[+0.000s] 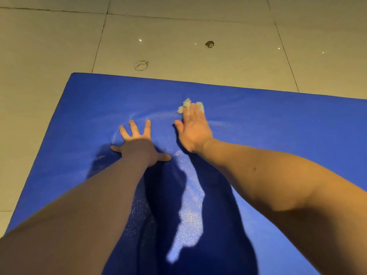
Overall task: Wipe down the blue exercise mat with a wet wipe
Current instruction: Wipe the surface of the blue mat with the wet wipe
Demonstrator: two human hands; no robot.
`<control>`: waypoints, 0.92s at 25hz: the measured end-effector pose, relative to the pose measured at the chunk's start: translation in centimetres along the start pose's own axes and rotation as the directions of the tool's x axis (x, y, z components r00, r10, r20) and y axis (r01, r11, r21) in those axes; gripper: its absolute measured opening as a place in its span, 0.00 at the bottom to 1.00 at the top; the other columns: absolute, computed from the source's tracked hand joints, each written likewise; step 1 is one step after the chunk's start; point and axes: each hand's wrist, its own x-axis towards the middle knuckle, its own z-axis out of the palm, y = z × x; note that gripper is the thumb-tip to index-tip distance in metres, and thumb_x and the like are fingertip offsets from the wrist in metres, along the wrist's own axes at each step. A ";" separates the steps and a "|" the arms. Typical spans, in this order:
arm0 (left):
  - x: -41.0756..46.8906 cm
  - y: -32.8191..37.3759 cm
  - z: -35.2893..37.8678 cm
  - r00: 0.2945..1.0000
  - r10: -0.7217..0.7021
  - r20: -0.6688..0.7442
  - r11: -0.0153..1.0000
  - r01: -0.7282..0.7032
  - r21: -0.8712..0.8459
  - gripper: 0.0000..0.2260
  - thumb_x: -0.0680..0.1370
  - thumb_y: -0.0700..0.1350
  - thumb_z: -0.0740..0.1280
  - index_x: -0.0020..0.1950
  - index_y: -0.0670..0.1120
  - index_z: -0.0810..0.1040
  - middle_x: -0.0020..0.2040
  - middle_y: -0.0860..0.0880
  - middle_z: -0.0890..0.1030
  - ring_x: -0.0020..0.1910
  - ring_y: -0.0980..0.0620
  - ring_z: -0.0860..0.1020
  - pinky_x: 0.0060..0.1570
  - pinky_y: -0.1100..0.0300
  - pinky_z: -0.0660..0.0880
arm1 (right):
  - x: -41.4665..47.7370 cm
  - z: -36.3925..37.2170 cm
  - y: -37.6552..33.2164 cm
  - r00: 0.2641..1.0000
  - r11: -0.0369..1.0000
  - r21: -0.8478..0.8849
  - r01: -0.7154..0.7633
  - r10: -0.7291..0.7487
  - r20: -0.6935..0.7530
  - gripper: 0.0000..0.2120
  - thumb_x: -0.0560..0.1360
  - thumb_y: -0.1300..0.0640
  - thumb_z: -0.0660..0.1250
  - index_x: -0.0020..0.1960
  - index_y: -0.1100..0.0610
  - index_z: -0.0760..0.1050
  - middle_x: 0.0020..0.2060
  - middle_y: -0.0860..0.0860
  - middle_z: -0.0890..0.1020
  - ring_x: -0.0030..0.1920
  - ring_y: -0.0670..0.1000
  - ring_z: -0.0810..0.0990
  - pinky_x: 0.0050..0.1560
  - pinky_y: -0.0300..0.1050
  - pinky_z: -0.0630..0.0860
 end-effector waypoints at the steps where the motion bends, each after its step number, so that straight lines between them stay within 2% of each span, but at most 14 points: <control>1: 0.0 -0.1 0.1 1.000 -0.001 -0.006 1.000 0.001 0.008 0.65 0.58 0.78 0.72 0.78 0.63 0.30 0.80 0.50 0.32 0.79 0.38 0.35 0.68 0.26 0.60 | -0.4 0.5 -1.3 0.997 0.997 -0.027 0.067 -0.067 0.023 0.33 0.83 0.43 0.46 0.79 0.64 0.51 0.77 0.58 0.58 0.75 0.59 0.52 0.78 0.54 0.48; 4: -0.3 -0.5 0.5 0.999 0.012 -0.034 1.000 -0.011 0.019 0.63 0.59 0.79 0.70 0.79 0.63 0.31 0.81 0.50 0.33 0.80 0.39 0.35 0.68 0.27 0.60 | -1.0 0.4 -1.5 0.987 0.992 -0.045 0.115 -0.109 0.114 0.34 0.83 0.40 0.46 0.81 0.60 0.47 0.80 0.55 0.51 0.79 0.57 0.44 0.79 0.53 0.44; 8: -0.9 -1.4 0.9 0.999 0.028 -0.046 1.000 -0.027 0.009 0.61 0.60 0.80 0.68 0.80 0.62 0.34 0.81 0.52 0.34 0.80 0.40 0.36 0.70 0.30 0.60 | -2.4 -1.1 3.2 0.985 0.989 -0.102 0.112 -0.097 0.141 0.34 0.83 0.40 0.45 0.81 0.59 0.44 0.81 0.53 0.45 0.80 0.55 0.40 0.79 0.51 0.41; 13: -2.2 -2.1 1.6 0.998 0.016 -0.069 1.000 -0.017 -0.006 0.57 0.64 0.79 0.67 0.81 0.61 0.38 0.82 0.52 0.37 0.80 0.39 0.40 0.71 0.32 0.61 | -5.0 -1.7 8.4 0.972 0.975 -0.202 -0.095 0.134 0.191 0.35 0.83 0.38 0.40 0.81 0.59 0.42 0.81 0.54 0.41 0.80 0.53 0.37 0.79 0.52 0.40; 16: -3.2 -2.5 2.1 0.999 -0.005 -0.053 1.000 0.005 -0.002 0.56 0.66 0.77 0.67 0.81 0.61 0.38 0.82 0.51 0.37 0.80 0.39 0.40 0.70 0.32 0.63 | -5.5 -1.4 6.8 0.956 0.967 -0.144 -0.211 0.235 0.177 0.35 0.83 0.39 0.40 0.81 0.61 0.41 0.80 0.55 0.41 0.80 0.56 0.37 0.79 0.54 0.41; 18: -3.9 -2.7 2.5 0.999 -0.018 -0.038 1.000 0.018 -0.013 0.55 0.66 0.77 0.67 0.81 0.61 0.37 0.82 0.51 0.36 0.80 0.38 0.39 0.70 0.32 0.63 | -5.9 -0.6 4.0 0.973 0.982 -0.095 -0.166 0.179 0.144 0.35 0.83 0.41 0.42 0.80 0.63 0.42 0.80 0.56 0.42 0.79 0.59 0.38 0.79 0.55 0.43; 20: -4.5 -2.9 2.7 0.999 -0.028 -0.020 0.999 0.027 -0.039 0.55 0.66 0.76 0.69 0.81 0.61 0.37 0.82 0.51 0.35 0.80 0.39 0.38 0.70 0.32 0.63 | -6.6 0.1 0.7 0.992 0.996 -0.081 -0.030 0.040 0.119 0.34 0.83 0.42 0.44 0.80 0.63 0.46 0.80 0.58 0.46 0.79 0.61 0.41 0.79 0.55 0.41; 23: -5.8 -3.2 3.3 0.999 -0.034 -0.003 0.998 0.034 -0.059 0.54 0.68 0.74 0.70 0.81 0.61 0.37 0.81 0.50 0.34 0.80 0.39 0.38 0.69 0.32 0.63 | -8.1 0.6 -2.1 0.977 0.993 -0.035 0.114 -0.106 0.183 0.33 0.84 0.42 0.46 0.81 0.62 0.43 0.81 0.55 0.43 0.79 0.59 0.37 0.79 0.53 0.37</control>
